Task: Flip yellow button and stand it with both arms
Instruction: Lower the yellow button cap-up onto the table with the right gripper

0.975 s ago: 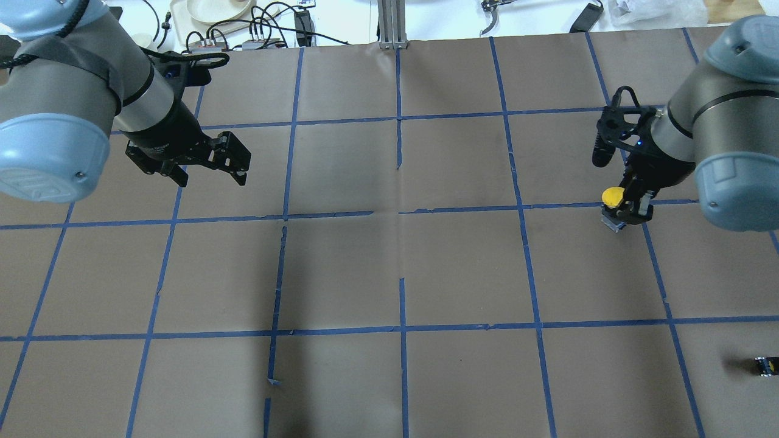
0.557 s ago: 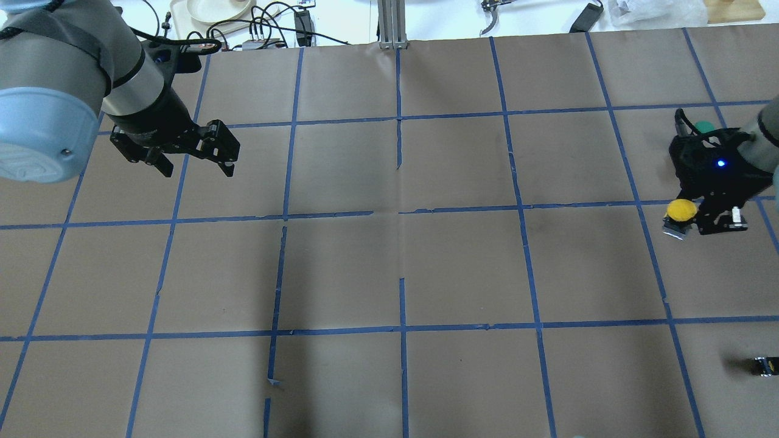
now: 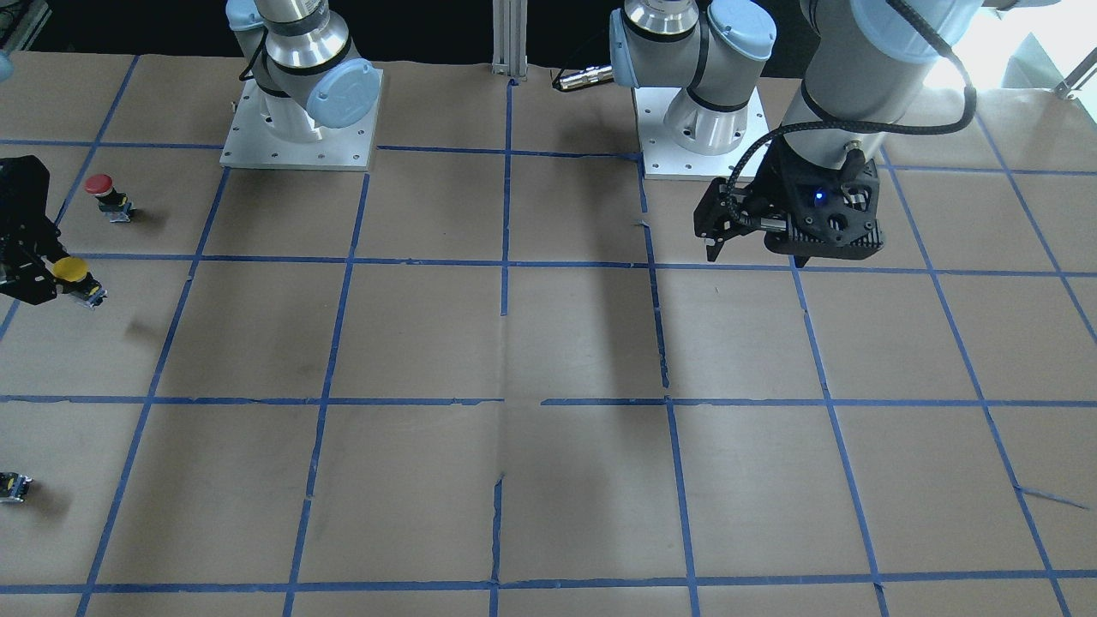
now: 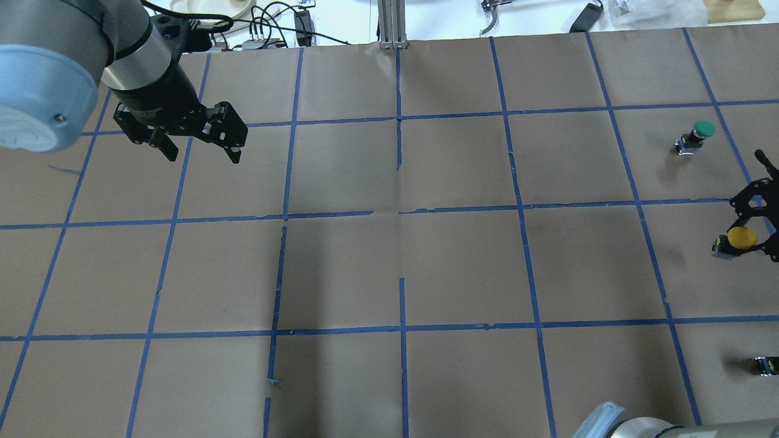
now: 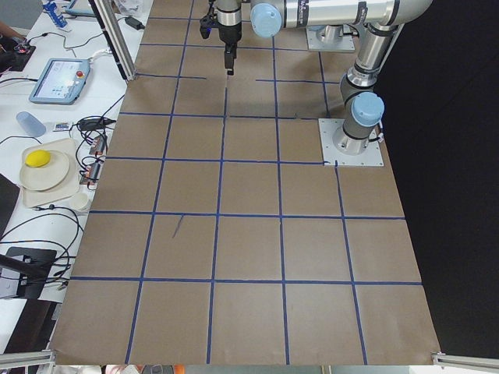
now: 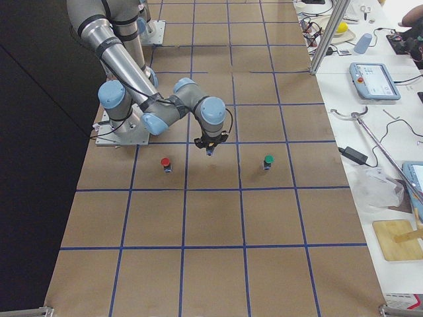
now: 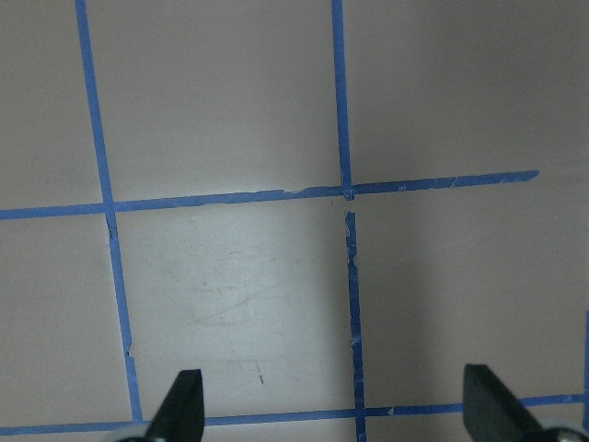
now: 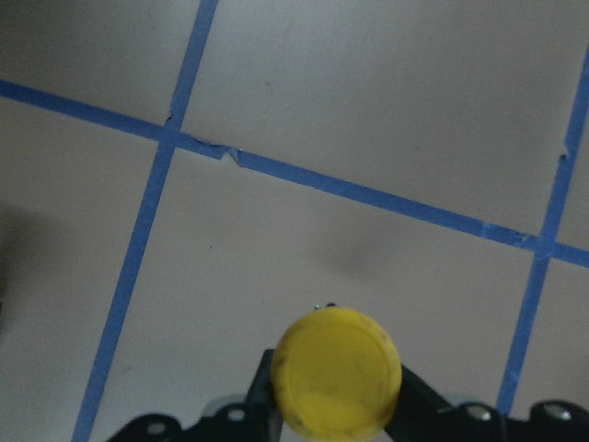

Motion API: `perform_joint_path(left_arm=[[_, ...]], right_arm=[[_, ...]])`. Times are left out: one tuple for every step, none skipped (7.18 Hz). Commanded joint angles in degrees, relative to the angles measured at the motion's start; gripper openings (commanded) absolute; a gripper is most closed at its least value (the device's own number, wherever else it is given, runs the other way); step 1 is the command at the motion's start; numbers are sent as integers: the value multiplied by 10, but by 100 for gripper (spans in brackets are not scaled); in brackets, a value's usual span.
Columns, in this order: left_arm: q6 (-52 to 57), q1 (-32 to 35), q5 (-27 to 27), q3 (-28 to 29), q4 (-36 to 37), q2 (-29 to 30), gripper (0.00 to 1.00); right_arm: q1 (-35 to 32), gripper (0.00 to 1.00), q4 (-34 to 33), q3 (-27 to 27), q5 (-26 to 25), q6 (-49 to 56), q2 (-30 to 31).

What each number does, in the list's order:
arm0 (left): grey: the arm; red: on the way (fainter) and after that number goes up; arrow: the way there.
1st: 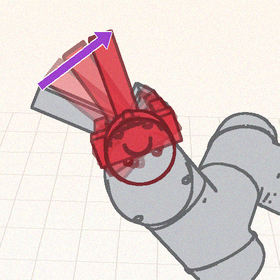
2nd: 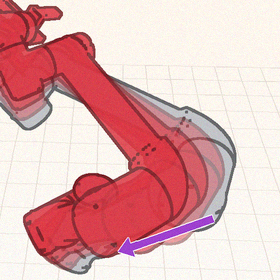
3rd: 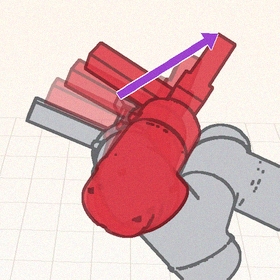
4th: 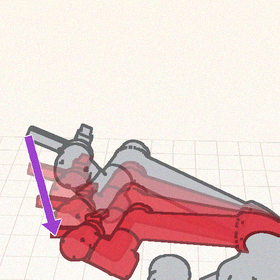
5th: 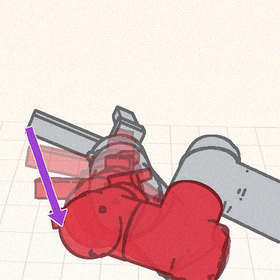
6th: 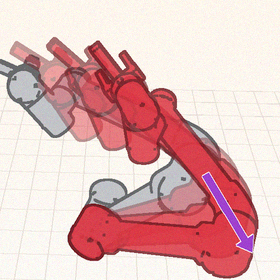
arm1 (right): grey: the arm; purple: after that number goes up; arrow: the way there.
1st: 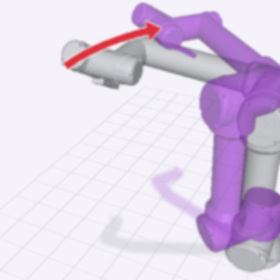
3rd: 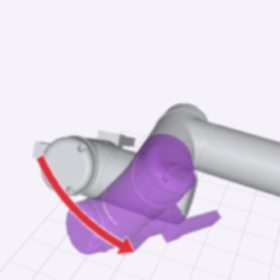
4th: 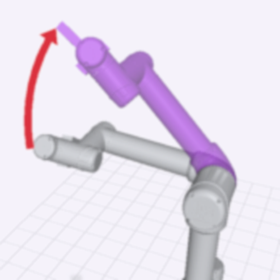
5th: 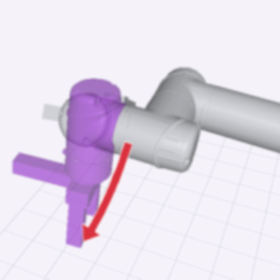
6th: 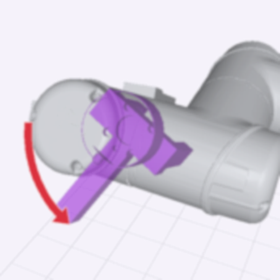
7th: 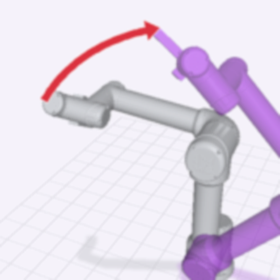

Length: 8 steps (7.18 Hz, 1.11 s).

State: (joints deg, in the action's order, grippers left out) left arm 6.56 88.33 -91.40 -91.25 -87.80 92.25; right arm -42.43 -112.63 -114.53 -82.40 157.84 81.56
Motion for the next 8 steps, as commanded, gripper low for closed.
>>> perform_joint_path(left_arm=[[1, 4, 0, 16, -27, -15, 100], [-3, 4, -2, 21, -26, -9, 100], [-2, -1, 2, 5, -25, -8, 100], [-3, 4, 2, 8, -28, -1, 100], [-3, 4, -1, 18, -33, -1, 100], [-3, 4, -3, 16, -33, 3, 100], [-2, -2, -2, 17, -29, 3, 100], [-2, -2, -3, 6, -27, 3, 100]], right_arm=[[36, 13, 7, 15, 7, 109, -39], [38, 13, 13, 33, 7, 147, -40], [39, 13, 15, 45, 28, 151, -51], [39, 13, 16, 52, 55, 150, -66], [39, 13, 20, 55, 59, 151, -79], [39, 14, 21, 55, 52, 150, -83], [40, 32, 18, 56, 49, 141, -88], [40, 96, 16, 52, 50, 141, -92]])
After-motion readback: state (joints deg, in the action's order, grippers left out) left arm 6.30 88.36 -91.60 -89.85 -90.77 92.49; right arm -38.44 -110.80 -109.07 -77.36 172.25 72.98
